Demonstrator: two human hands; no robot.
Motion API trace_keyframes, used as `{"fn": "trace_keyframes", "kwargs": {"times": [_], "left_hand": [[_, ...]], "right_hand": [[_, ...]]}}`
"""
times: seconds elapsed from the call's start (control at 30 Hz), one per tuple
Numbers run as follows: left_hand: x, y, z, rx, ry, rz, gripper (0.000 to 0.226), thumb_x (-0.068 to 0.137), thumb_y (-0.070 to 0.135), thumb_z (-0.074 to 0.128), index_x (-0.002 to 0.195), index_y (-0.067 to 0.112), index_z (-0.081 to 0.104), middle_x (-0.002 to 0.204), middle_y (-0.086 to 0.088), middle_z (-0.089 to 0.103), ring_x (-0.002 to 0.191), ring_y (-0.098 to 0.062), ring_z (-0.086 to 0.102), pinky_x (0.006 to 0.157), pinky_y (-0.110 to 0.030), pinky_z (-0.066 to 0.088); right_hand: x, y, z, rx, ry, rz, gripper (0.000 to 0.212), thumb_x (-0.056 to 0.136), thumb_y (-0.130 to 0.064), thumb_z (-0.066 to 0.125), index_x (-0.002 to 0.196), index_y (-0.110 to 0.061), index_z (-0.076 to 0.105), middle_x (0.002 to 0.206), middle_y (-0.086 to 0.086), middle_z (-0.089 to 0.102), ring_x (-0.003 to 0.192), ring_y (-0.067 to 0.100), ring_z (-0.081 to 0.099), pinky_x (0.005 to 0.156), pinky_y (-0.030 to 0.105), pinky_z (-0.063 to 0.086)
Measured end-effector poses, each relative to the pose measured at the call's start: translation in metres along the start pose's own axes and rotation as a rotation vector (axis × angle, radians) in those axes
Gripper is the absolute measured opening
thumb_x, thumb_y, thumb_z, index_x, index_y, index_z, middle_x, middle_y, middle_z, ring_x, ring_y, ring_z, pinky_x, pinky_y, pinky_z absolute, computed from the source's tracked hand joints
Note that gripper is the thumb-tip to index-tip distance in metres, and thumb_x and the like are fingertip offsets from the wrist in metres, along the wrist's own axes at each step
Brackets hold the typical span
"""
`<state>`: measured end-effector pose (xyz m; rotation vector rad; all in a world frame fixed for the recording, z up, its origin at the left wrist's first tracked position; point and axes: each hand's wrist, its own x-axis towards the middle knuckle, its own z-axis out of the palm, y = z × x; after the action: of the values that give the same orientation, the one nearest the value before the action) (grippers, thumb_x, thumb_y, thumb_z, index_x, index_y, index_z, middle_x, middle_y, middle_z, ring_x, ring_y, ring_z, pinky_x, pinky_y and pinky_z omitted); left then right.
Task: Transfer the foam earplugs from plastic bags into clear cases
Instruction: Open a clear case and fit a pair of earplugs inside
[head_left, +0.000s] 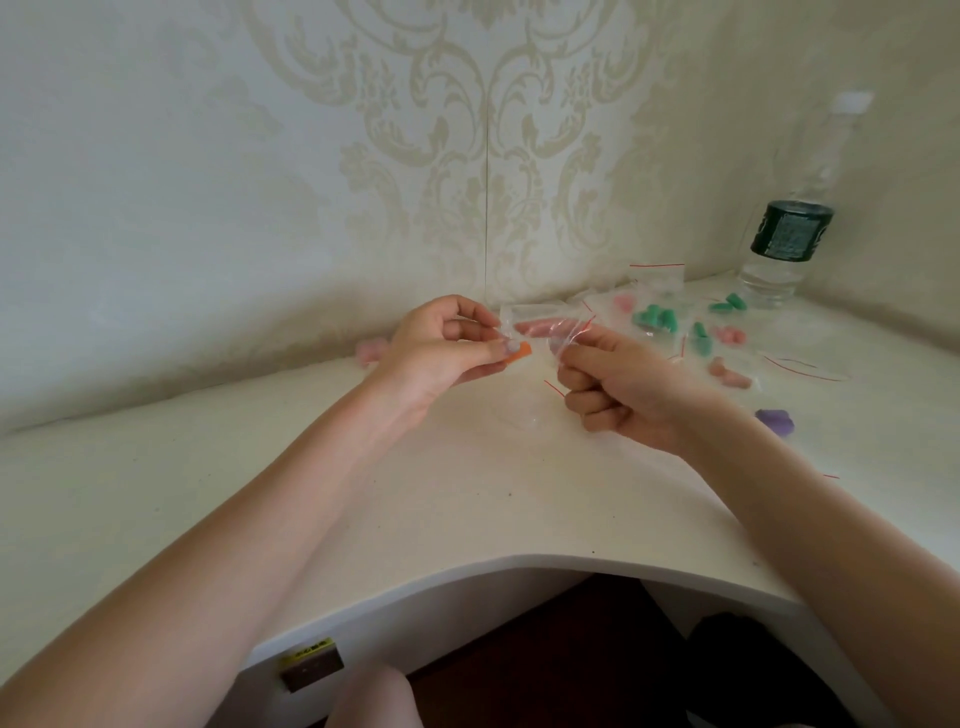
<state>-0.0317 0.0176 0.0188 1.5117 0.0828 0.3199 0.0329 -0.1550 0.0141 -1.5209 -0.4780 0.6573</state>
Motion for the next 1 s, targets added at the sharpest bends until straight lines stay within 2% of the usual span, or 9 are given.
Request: {"fn": "trace_keyframes", "kwargs": {"times": [0.13, 0.23, 0.3, 0.43, 0.6, 0.7, 0.8, 0.87, 1.0], "left_hand": [[-0.0002, -0.0001, 0.0014, -0.006, -0.04, -0.021, 0.023, 0.075, -0.005, 0.073, 0.086, 0.008, 0.057, 0.069, -0.004, 0.068, 0.073, -0.017, 0.07, 0.069, -0.024, 0.058], [0.0019, -0.0016, 0.0015, -0.024, 0.024, -0.028, 0.022, 0.076, -0.004, 0.072, 0.084, 0.009, 0.057, 0.074, -0.007, 0.067, 0.071, -0.017, 0.069, 0.066, -0.023, 0.057], [0.0031, -0.0029, 0.0012, -0.047, 0.068, -0.03, 0.02, 0.078, -0.003, 0.071, 0.084, 0.008, 0.056, 0.078, -0.009, 0.065, 0.068, -0.016, 0.069, 0.064, -0.022, 0.057], [0.0045, -0.0044, -0.0002, -0.041, 0.139, -0.011, 0.019, 0.082, 0.0, 0.069, 0.086, 0.006, 0.052, 0.08, -0.01, 0.057, 0.06, -0.012, 0.067, 0.061, -0.022, 0.056], [0.0035, -0.005, 0.0048, 0.08, 0.148, -0.051, 0.021, 0.086, 0.019, 0.069, 0.087, 0.004, 0.056, 0.075, -0.005, 0.061, 0.058, -0.009, 0.059, 0.057, -0.025, 0.056], [0.002, -0.0043, 0.0088, -0.022, 0.089, -0.112, 0.018, 0.087, 0.015, 0.066, 0.076, 0.003, 0.061, 0.067, -0.003, 0.069, 0.057, -0.011, 0.064, 0.055, -0.02, 0.055], [0.0017, -0.0053, 0.0076, -0.099, 0.044, -0.125, 0.008, 0.084, 0.006, 0.067, 0.079, 0.001, 0.064, 0.077, -0.01, 0.072, 0.064, -0.014, 0.069, 0.062, -0.021, 0.057], [0.0005, -0.0066, 0.0065, -0.099, -0.012, -0.118, 0.002, 0.083, -0.001, 0.065, 0.083, -0.001, 0.063, 0.079, -0.011, 0.072, 0.069, -0.016, 0.071, 0.067, -0.023, 0.058], [-0.0021, -0.0059, 0.008, -0.09, -0.054, -0.108, 0.014, 0.08, -0.013, 0.063, 0.087, -0.001, 0.061, 0.075, -0.006, 0.073, 0.071, -0.015, 0.071, 0.07, -0.023, 0.058]], "right_hand": [[0.002, 0.0034, 0.003, -0.18, 0.077, -0.034, 0.014, 0.099, -0.024, 0.048, 0.095, -0.023, 0.061, 0.05, -0.008, 0.025, 0.038, 0.006, 0.019, 0.036, 0.014, 0.018], [0.0045, 0.0051, 0.0032, -0.261, 0.175, -0.071, 0.029, 0.099, -0.01, 0.037, 0.078, -0.015, 0.057, 0.053, -0.002, 0.027, 0.038, 0.009, 0.021, 0.038, 0.015, 0.021], [0.0043, 0.0065, 0.0031, -0.306, 0.167, -0.09, 0.031, 0.098, -0.008, 0.034, 0.081, -0.013, 0.06, 0.054, -0.001, 0.027, 0.04, 0.009, 0.022, 0.039, 0.015, 0.023], [0.0025, 0.0056, 0.0055, -0.328, 0.091, -0.13, 0.02, 0.099, -0.016, 0.046, 0.106, -0.022, 0.064, 0.05, -0.007, 0.027, 0.042, 0.009, 0.023, 0.039, 0.017, 0.022], [0.0004, 0.004, 0.0077, -0.232, 0.045, -0.124, 0.021, 0.098, -0.015, 0.05, 0.112, -0.026, 0.061, 0.056, -0.003, 0.024, 0.046, 0.011, 0.019, 0.041, 0.019, 0.019], [0.0011, 0.0037, 0.0083, -0.214, 0.071, -0.092, 0.023, 0.098, -0.015, 0.047, 0.118, -0.019, 0.058, 0.053, -0.005, 0.026, 0.045, 0.01, 0.019, 0.04, 0.018, 0.017], [0.0046, 0.0024, 0.0052, -0.143, 0.117, -0.025, 0.03, 0.099, -0.013, 0.035, 0.124, -0.002, 0.047, 0.048, -0.009, 0.026, 0.042, 0.008, 0.017, 0.039, 0.015, 0.014], [0.006, 0.0027, 0.0045, -0.133, 0.132, -0.005, 0.031, 0.099, -0.012, 0.031, 0.121, 0.0, 0.048, 0.048, -0.009, 0.026, 0.04, 0.007, 0.017, 0.037, 0.014, 0.015], [0.0027, 0.0038, 0.0073, -0.238, 0.148, -0.057, 0.021, 0.097, -0.016, 0.043, 0.096, -0.024, 0.062, 0.05, -0.007, 0.028, 0.04, 0.007, 0.021, 0.038, 0.017, 0.017]]}}
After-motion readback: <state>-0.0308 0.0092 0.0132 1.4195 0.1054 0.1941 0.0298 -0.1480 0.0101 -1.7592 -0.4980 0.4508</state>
